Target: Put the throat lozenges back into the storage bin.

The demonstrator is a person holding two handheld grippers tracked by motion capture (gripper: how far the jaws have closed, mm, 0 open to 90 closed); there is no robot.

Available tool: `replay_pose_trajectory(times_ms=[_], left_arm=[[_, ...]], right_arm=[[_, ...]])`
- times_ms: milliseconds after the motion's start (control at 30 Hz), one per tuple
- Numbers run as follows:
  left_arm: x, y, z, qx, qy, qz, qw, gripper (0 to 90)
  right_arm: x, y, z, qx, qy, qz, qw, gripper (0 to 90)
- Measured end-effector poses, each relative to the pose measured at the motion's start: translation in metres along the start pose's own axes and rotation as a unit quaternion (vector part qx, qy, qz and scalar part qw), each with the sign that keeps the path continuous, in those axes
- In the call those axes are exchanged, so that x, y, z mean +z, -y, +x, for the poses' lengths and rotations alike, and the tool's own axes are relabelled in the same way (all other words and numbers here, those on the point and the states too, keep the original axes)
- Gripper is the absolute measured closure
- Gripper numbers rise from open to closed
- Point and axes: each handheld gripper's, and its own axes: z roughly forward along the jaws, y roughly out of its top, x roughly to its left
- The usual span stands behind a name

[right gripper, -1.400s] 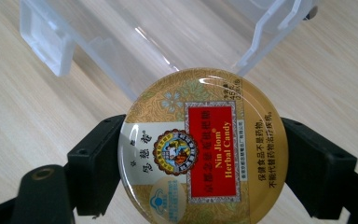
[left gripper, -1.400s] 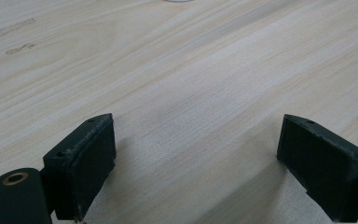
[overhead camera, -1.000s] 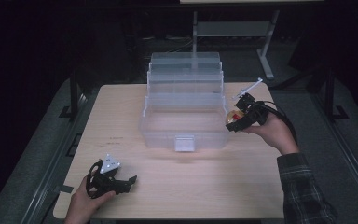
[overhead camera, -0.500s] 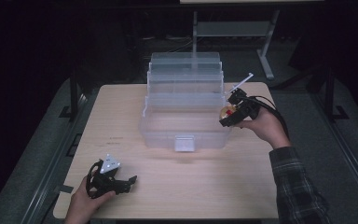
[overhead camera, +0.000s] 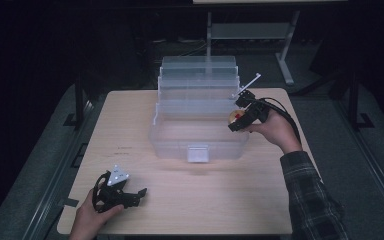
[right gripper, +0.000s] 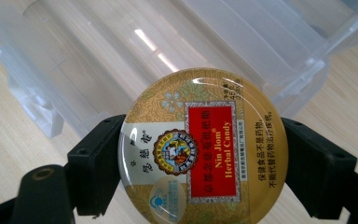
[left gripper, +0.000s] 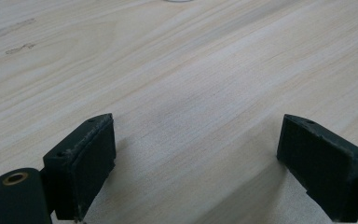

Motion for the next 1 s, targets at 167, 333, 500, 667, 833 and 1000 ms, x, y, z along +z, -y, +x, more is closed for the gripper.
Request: replay_pose_trajectory(times_ms=[167, 333, 500, 667, 833, 1000], left_arm=[[0.000, 0.000, 0.000, 0.000, 0.000, 0.000, 1.0000, 10.6], [0.000, 0.000, 0.000, -0.001, 0.001, 0.000, 1.0000, 10.6], [0.000, 0.000, 0.000, 0.000, 0.000, 0.000, 1.0000, 10.6], [0.000, 0.000, 0.000, 0.001, 0.000, 0.001, 1.0000, 10.6], [0.000, 0.000, 0.000, 0.001, 0.000, 0.001, 1.0000, 10.6], [0.000, 0.000, 0.000, 0.000, 0.000, 0.001, 1.0000, 10.6]], right_arm=[[0.005, -0.005, 0.002, -0.003, 0.000, 0.004, 1.0000, 19.8], [0.014, -0.007, 0.003, -0.005, -0.001, 0.012, 0.9999, 19.8], [0.022, -0.009, 0.003, -0.005, -0.003, 0.020, 0.9998, 19.7], [0.027, -0.009, 0.003, -0.004, -0.005, 0.025, 0.9997, 19.7], [0.031, -0.008, 0.004, -0.004, -0.005, 0.030, 0.9995, 19.7], [0.034, -0.008, 0.004, -0.004, -0.010, 0.035, 0.9993, 16.8]])
